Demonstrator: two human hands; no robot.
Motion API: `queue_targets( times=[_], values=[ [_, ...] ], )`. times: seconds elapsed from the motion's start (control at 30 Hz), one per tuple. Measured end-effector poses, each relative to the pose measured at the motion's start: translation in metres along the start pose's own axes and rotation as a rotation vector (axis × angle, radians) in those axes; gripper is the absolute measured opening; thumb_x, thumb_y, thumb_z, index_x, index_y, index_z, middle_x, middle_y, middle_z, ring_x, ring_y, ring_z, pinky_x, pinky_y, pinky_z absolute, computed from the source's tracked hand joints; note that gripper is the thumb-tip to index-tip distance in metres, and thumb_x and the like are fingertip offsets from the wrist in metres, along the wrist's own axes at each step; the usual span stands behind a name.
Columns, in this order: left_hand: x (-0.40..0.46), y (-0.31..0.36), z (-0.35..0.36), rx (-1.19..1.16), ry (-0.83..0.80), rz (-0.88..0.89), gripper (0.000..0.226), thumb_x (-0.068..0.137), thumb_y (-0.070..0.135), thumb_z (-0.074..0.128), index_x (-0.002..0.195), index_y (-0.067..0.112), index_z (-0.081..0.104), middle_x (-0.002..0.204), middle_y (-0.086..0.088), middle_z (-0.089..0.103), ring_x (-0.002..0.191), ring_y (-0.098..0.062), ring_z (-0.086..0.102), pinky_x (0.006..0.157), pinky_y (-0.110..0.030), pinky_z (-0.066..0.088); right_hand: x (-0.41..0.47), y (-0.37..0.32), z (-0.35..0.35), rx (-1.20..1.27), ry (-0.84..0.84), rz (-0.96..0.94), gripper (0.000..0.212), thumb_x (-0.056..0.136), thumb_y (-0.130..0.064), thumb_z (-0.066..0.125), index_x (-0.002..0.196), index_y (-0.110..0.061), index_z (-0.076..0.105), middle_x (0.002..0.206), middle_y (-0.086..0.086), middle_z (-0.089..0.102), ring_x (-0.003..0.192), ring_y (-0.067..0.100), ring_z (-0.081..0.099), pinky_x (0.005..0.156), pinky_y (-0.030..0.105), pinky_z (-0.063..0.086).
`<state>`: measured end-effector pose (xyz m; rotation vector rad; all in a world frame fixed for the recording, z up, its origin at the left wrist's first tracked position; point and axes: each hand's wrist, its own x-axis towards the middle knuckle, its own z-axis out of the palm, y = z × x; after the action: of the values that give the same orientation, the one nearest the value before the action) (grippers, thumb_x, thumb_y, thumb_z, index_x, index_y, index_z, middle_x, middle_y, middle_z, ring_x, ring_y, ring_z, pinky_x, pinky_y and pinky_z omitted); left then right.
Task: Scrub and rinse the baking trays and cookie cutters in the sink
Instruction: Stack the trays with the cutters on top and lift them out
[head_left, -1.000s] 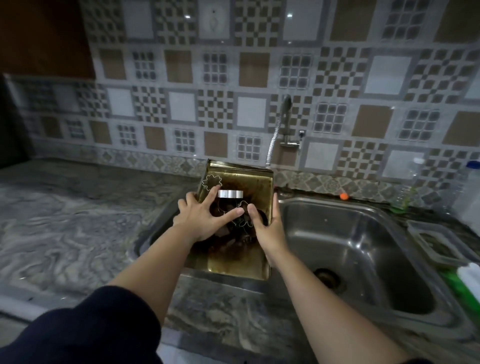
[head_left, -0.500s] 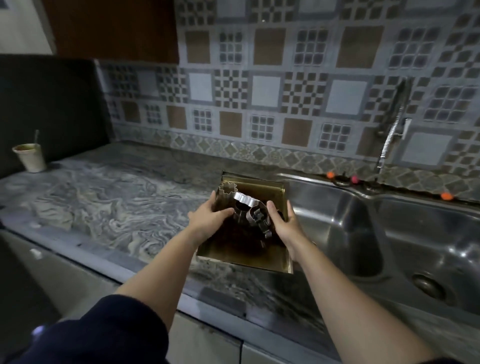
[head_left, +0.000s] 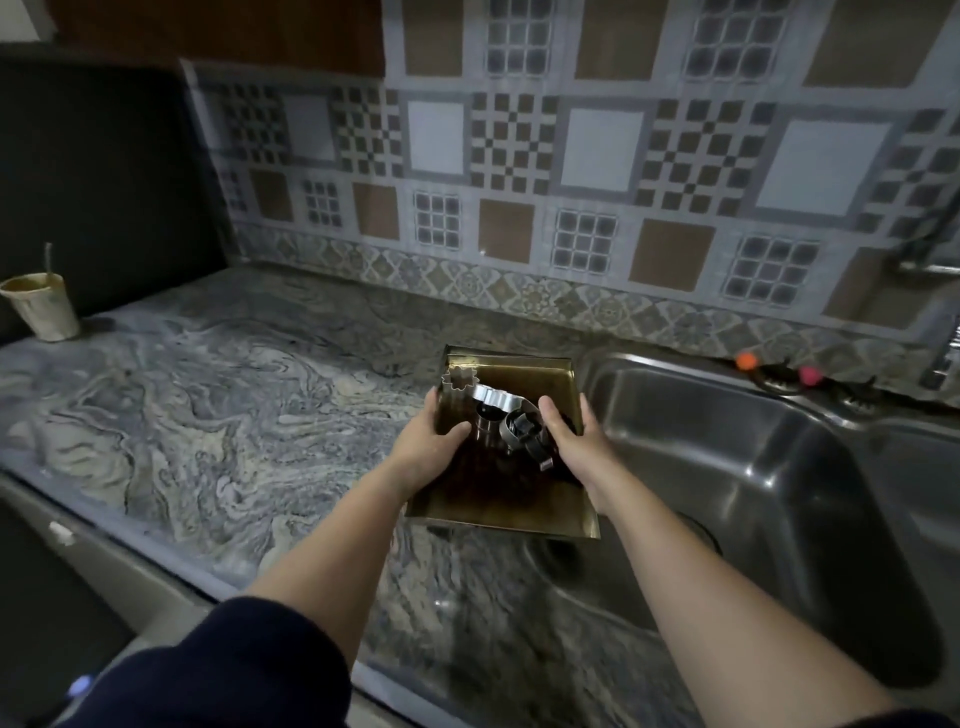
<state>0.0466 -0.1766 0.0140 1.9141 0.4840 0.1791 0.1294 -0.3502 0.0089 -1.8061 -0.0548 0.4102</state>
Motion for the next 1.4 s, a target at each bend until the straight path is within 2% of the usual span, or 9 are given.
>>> queue_targets(
  times=[0.33, 0.57, 0.7, 0.8, 0.93, 1.0, 1.13, 1.23, 1.4],
  values=[
    [0.115, -0.001, -0.022, 0.081, 0.022, -0.024, 0.064, 0.092, 0.033, 0.059, 0.148, 0.027, 0.028, 0.134, -0.002, 0.056, 0.12, -0.022, 0.055, 0.104, -0.042, 0.044, 0.096, -0.037, 0.033, -0.058, 0.046, -0.037, 0.09, 0.081, -0.069, 0.053, 0.152, -0.04, 0.005, 0.16, -0.003, 0.014, 0.144, 0.026, 0.023, 0.11, 0.042, 0.03],
    [0.199, -0.009, -0.031, 0.099, -0.113, 0.009, 0.07, 0.09, 0.039, 0.059, 0.149, 0.032, 0.022, 0.146, 0.0, 0.044, 0.132, -0.023, 0.044, 0.11, -0.043, 0.036, 0.154, -0.051, 0.055, -0.084, 0.164, -0.031, 0.091, 0.081, -0.07, 0.051, 0.152, -0.038, 0.004, 0.159, -0.005, 0.017, 0.143, 0.026, 0.026, 0.11, 0.04, 0.029],
    [0.248, -0.005, -0.033, 0.061, -0.164, 0.055, 0.054, 0.092, 0.031, 0.059, 0.141, 0.026, 0.037, 0.137, 0.006, 0.048, 0.128, -0.017, 0.045, 0.109, -0.036, 0.035, 0.189, -0.055, 0.062, -0.063, 0.202, -0.008, 0.091, 0.081, -0.07, 0.052, 0.153, -0.037, 0.007, 0.158, -0.004, 0.023, 0.141, 0.026, 0.029, 0.112, 0.04, 0.032],
    [0.283, -0.007, -0.032, 0.045, -0.252, 0.047, 0.047, 0.095, 0.032, 0.055, 0.139, 0.031, 0.039, 0.125, 0.011, 0.05, 0.12, -0.014, 0.046, 0.1, -0.029, 0.037, 0.218, -0.052, 0.064, -0.043, 0.208, -0.043, 0.089, 0.081, -0.069, 0.053, 0.153, -0.033, 0.015, 0.157, -0.005, 0.023, 0.143, 0.023, 0.025, 0.115, 0.04, 0.027],
    [0.322, -0.009, -0.031, 0.017, -0.337, 0.026, 0.047, 0.094, 0.038, 0.055, 0.138, 0.032, 0.041, 0.136, 0.005, 0.051, 0.124, -0.019, 0.048, 0.1, -0.033, 0.04, 0.244, -0.055, 0.069, -0.006, 0.248, -0.058, 0.067, 0.089, -0.055, 0.056, 0.145, -0.026, 0.036, 0.141, -0.003, 0.046, 0.133, 0.018, 0.04, 0.103, 0.027, 0.033],
    [0.335, -0.006, -0.03, 0.003, -0.342, 0.021, 0.04, 0.094, 0.035, 0.056, 0.133, 0.03, 0.048, 0.131, 0.004, 0.055, 0.119, -0.018, 0.051, 0.098, -0.031, 0.041, 0.255, -0.057, 0.071, -0.006, 0.258, -0.045, 0.068, 0.083, -0.061, 0.057, 0.14, -0.028, 0.041, 0.137, -0.001, 0.052, 0.129, 0.019, 0.045, 0.104, 0.03, 0.036],
    [0.345, -0.001, -0.03, -0.082, -0.367, -0.003, 0.049, 0.094, 0.031, 0.057, 0.14, 0.022, 0.044, 0.134, 0.003, 0.05, 0.121, -0.017, 0.047, 0.096, -0.025, 0.035, 0.267, -0.065, 0.068, -0.038, 0.258, -0.004, 0.07, 0.086, -0.061, 0.053, 0.145, -0.027, 0.036, 0.144, 0.006, 0.046, 0.132, 0.026, 0.042, 0.107, 0.033, 0.033],
    [0.343, -0.003, -0.033, -0.122, -0.341, -0.005, 0.055, 0.095, 0.028, 0.057, 0.144, 0.015, 0.038, 0.142, 0.0, 0.045, 0.131, -0.019, 0.041, 0.093, -0.022, 0.031, 0.262, -0.073, 0.064, -0.08, 0.251, 0.047, 0.077, 0.092, -0.058, 0.046, 0.153, -0.023, 0.017, 0.156, 0.005, 0.028, 0.142, 0.026, 0.026, 0.109, 0.031, 0.025],
    [0.31, -0.013, -0.052, -0.048, -0.362, 0.047, 0.07, 0.09, 0.052, 0.054, 0.149, 0.026, 0.028, 0.15, 0.007, 0.035, 0.135, -0.016, 0.037, 0.1, -0.027, 0.032, 0.224, -0.072, 0.065, -0.021, 0.231, -0.013, 0.082, 0.091, -0.056, 0.049, 0.154, -0.021, 0.009, 0.157, -0.002, 0.023, 0.143, 0.017, 0.024, 0.105, 0.02, 0.022]
  ],
)
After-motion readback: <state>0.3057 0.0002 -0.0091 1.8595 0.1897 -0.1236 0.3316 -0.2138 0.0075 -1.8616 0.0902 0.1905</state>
